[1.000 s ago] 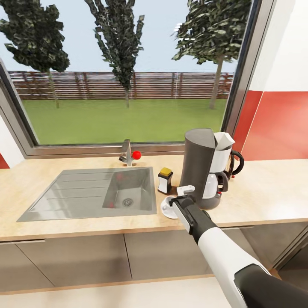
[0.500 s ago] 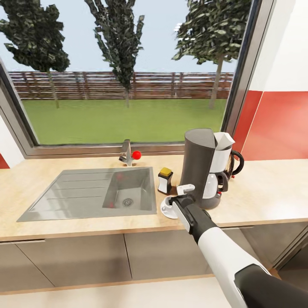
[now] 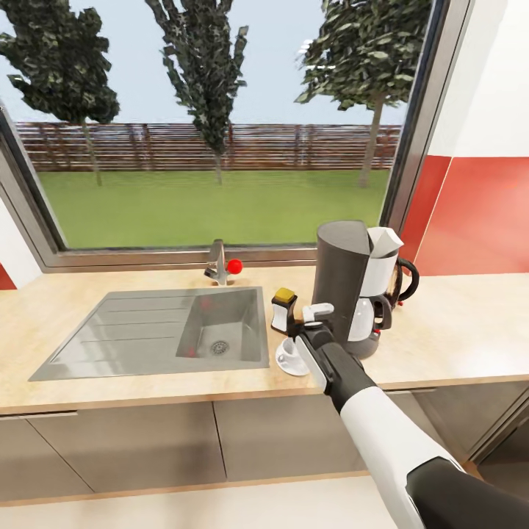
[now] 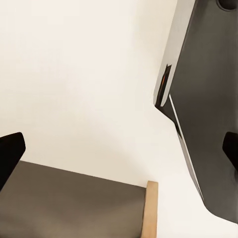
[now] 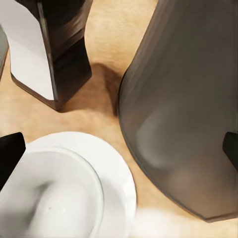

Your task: Set up a coffee station on the kitchen countertop: keep the coffee maker on the countertop, move the bottle of coffee from the kitchen shelf to the counter next to the coffee maker, place a paper coffee filter on top of the coffee maker, put the saucer next to the coffee maker with the coffee cup on the saucer, and place the electric kettle next to the coffee maker.

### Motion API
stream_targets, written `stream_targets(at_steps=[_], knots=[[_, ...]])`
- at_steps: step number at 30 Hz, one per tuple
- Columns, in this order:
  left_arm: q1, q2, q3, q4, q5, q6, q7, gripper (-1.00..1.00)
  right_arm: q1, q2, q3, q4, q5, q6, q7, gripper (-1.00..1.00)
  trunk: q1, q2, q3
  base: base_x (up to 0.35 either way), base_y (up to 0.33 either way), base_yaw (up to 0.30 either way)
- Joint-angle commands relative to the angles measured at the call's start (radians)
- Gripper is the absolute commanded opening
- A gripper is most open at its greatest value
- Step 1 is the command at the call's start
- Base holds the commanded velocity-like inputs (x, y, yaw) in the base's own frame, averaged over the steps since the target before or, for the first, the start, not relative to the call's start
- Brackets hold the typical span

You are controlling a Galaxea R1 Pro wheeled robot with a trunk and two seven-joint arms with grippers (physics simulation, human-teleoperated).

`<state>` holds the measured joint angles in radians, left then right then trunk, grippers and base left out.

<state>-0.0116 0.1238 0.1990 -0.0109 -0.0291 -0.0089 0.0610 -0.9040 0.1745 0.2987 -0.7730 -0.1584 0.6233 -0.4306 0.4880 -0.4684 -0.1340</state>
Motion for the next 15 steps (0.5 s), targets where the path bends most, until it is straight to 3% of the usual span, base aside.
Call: stream_targets(at_steps=[1,15], knots=[[-0.001,0.0,0.006,0.0,-0.003,-0.001,0.002,1.0,-0.001,0.0,0.002,-0.001,-0.01,0.002,-0.01,1.0,0.0,-0.002,-0.002,0.0,0.0,0.0],[-0.001,0.002,0.007,0.0,-0.003,-0.001,0.002,1.0,-0.001,0.0,0.002,-0.002,-0.01,0.003,-0.01,1.0,0.0,-0.002,-0.002,-0.295,0.0,0.0]])
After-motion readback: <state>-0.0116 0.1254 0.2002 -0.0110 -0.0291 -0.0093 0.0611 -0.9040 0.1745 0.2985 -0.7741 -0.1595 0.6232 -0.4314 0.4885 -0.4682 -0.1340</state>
